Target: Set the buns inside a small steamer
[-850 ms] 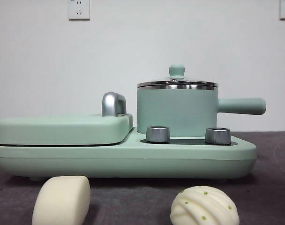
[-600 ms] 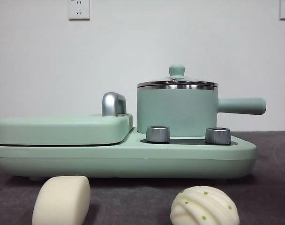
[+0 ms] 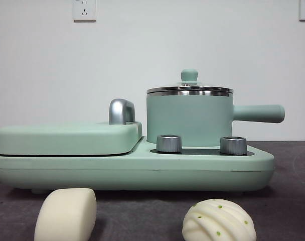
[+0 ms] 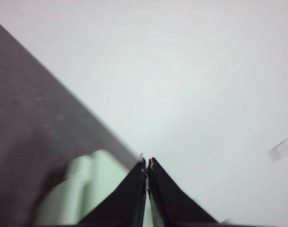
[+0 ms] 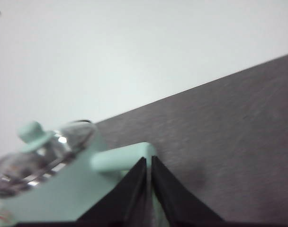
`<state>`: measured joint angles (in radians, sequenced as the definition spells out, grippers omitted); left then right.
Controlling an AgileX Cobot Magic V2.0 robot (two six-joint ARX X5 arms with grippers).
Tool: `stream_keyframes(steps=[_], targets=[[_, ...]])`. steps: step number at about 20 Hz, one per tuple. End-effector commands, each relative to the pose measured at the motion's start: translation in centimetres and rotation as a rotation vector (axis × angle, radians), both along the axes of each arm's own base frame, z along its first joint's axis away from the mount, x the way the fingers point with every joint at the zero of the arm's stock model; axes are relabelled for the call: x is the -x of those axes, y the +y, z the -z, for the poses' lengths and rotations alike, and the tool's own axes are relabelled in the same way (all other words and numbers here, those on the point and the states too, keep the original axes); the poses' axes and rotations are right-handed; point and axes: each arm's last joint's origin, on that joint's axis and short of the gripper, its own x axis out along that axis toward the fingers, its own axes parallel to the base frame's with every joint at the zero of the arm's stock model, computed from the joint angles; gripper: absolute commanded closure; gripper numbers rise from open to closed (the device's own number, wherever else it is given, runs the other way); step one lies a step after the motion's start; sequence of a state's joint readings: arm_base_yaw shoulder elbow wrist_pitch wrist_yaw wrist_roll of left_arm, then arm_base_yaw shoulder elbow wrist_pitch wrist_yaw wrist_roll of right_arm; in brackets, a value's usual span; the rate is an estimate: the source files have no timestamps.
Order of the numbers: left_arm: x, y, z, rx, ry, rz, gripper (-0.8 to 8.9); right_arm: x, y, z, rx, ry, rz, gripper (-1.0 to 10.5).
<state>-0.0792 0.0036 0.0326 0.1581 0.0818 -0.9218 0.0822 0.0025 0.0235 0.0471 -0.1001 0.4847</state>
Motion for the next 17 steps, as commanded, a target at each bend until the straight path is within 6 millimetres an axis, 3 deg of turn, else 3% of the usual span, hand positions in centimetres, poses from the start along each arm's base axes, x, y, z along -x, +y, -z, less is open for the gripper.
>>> stream_keyframes(steps=[1, 9, 17], targets=[[0.0, 0.0, -0.2, 0.125, -0.038, 0.029, 8.05, 0.4, 0.1, -1.8, -0.118, -0.039, -0.045, 9.3], [0.9, -0.1, -3.0, 0.069, -0.092, 0.068, 8.03, 1.9, 0.0, -6.5, -0.119, -0.104, -0.081, 9.3], [2.7, 0.1, -8.1, -0.243, -0.053, 0.007, 8.03, 2.5, 0.2, -11.4, 0.030, -0.122, -0.125, 9.3]])
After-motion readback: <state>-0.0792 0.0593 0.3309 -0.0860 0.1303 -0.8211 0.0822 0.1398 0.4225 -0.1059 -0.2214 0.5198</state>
